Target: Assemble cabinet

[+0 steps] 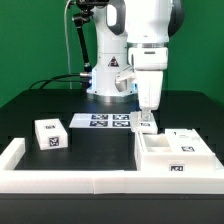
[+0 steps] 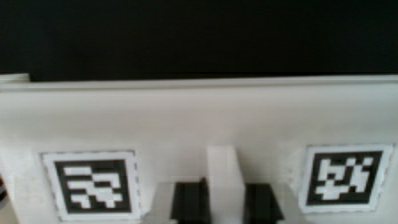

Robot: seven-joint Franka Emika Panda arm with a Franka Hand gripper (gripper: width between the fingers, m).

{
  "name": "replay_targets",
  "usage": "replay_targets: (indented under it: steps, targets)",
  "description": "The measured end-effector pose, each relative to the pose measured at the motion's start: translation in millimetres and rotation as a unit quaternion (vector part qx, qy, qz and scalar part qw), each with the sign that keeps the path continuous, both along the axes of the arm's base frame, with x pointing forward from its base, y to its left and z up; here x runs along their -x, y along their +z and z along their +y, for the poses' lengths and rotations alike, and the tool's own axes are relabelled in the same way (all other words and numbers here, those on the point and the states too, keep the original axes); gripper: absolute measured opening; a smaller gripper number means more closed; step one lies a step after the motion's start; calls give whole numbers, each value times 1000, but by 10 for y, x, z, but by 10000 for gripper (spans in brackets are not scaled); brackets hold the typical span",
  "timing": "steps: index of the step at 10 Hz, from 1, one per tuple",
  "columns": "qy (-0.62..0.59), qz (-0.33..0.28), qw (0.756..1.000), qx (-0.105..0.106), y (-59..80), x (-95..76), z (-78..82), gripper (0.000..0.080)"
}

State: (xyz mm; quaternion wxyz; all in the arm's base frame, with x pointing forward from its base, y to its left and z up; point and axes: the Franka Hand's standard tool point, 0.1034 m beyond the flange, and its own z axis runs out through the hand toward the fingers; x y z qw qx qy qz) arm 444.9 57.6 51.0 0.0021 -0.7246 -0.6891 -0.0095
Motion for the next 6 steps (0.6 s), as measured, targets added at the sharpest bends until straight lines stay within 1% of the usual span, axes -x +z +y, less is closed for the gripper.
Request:
replay_targets:
  steps: [2, 4, 6]
  targets:
    - [-1, -1, 1000, 1, 23, -109, 28, 68]
    - [0, 0, 1000, 4, 53, -101, 49, 68]
    - [5, 2, 1000, 6, 63, -66, 11, 68]
